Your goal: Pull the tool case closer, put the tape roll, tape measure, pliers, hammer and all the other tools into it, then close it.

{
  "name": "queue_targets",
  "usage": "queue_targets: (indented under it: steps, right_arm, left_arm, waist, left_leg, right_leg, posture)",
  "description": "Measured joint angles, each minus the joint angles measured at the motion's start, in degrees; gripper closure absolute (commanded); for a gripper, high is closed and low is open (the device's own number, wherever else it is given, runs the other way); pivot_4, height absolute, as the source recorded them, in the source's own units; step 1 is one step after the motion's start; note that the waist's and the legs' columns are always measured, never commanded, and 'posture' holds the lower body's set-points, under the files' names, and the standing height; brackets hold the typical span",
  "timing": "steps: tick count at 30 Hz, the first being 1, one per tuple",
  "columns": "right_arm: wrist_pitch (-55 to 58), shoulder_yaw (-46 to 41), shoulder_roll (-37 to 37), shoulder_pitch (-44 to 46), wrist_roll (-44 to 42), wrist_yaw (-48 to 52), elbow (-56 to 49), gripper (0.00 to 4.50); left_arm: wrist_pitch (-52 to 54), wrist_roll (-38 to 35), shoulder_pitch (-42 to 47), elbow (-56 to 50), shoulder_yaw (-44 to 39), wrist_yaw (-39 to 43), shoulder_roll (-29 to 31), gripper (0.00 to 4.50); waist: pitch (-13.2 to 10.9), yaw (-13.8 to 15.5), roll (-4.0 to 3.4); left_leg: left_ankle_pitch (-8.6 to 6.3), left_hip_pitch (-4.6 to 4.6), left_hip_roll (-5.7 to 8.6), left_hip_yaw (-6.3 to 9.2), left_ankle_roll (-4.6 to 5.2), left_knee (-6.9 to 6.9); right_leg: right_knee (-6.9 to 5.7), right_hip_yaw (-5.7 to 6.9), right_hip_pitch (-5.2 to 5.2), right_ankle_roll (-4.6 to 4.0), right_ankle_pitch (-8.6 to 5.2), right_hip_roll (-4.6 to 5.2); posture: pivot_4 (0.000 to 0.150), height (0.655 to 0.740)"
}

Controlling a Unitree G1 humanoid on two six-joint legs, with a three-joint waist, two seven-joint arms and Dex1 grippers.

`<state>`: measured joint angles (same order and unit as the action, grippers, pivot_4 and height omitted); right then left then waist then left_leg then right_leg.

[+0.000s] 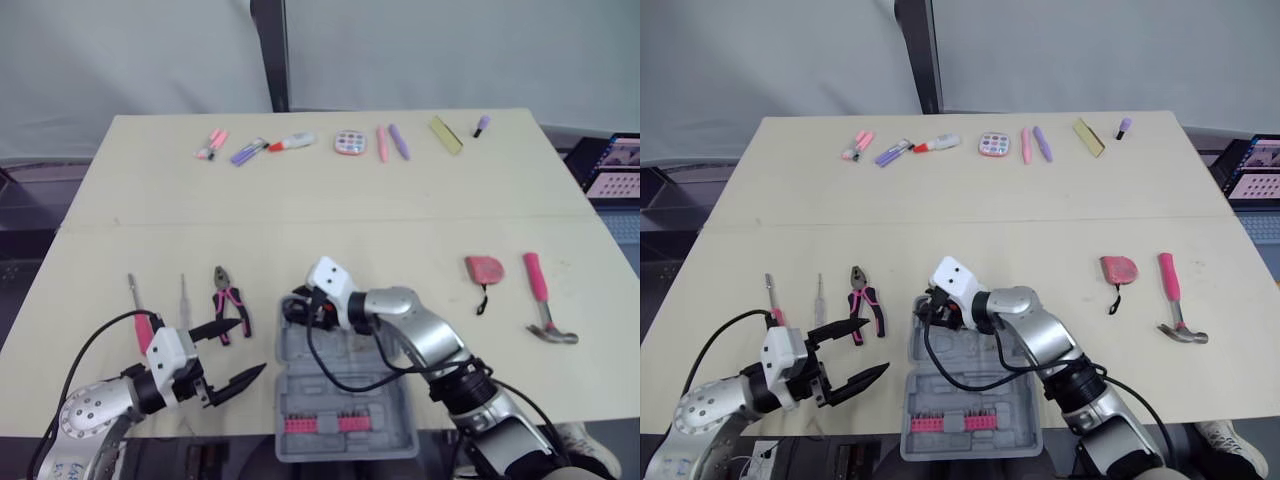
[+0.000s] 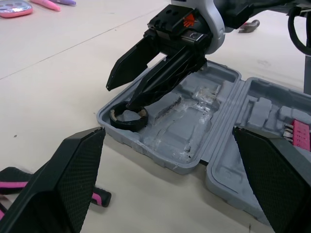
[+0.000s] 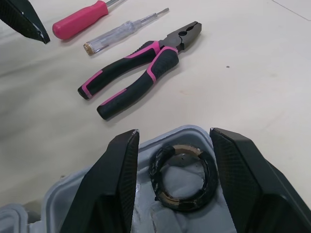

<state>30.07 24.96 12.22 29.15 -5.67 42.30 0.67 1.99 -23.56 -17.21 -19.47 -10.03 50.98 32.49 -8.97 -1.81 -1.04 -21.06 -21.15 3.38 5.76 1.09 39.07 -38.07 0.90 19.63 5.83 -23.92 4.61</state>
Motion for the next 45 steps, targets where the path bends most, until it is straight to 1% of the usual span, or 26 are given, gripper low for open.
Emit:
queue_targets:
  steps: [14, 19, 39, 43, 45]
  right_arm:
    - [-5.31, 0.11, -1.97, -0.92, 3.10, -0.27, 6.24, 2.06]
    - [-6.56, 0.14, -2.15, -0.94, 4.53, -0.27, 6.91, 2.06]
    - [-8.33, 1.26, -2.27, -2.06, 7.27, -0.60, 6.47, 2.06]
    - [-6.81, -0.27, -2.91, -2.70, 6.08, -0.67, 5.33, 2.06]
    - [-4.78, -1.87, -2.88, -2.61, 4.80, -0.67, 2.63, 2.06]
  left_arm:
    - [1.10, 0.01, 0.42, -0.03, 0.52, -0.38, -0.01, 0.00]
    - [1.12, 0.01, -0.28, -0.10, 0.52, -0.69, -0.01, 0.00]
    - [-0.88, 0.24, -1.81, 0.07, 1.06, -0.71, -0.60, 0.00]
    - [-1.31, 0.23, -1.45, 0.15, 1.09, -0.46, -0.60, 0.00]
    - [-1.28, 0.14, -0.68, 0.18, 1.11, -0.15, -0.55, 0.00]
  waist:
    - [0.00, -0.08, 0.00]
    - [0.00, -0.07, 0.00]
    - [0.01, -0.03, 0.01]
    - [0.00, 0.00, 0.00]
    - [0.00, 0.02, -0.01]
  left_leg:
    - [0.00, 0.02, -0.01, 0.00, 0.00, 0.01]
    - [0.00, 0.03, 0.00, 0.00, 0.00, 0.01]
    - [0.00, 0.08, -0.01, 0.01, -0.01, 0.02]
    - [0.00, 0.06, -0.01, 0.01, -0.02, 0.02]
    - [0.00, 0.03, 0.00, 0.01, -0.02, 0.02]
  right_leg:
    - [-0.13, 0.00, 0.04, 0.00, 0.00, -0.02]
    - [-0.21, -0.01, 0.06, 0.00, 0.00, -0.01]
    - [-0.24, -0.02, 0.04, 0.00, 0.00, -0.01]
    - [-0.25, -0.02, 0.05, 0.00, 0.00, -0.01]
    - [-0.23, -0.02, 0.05, 0.00, 0.00, -0.01]
  posture:
    - [0.150, 0.7134]
    - [0.150, 0.7134]
    - [0.150, 0.7134]
    - [0.150, 0.7134]
    - [0.150, 0.7134]
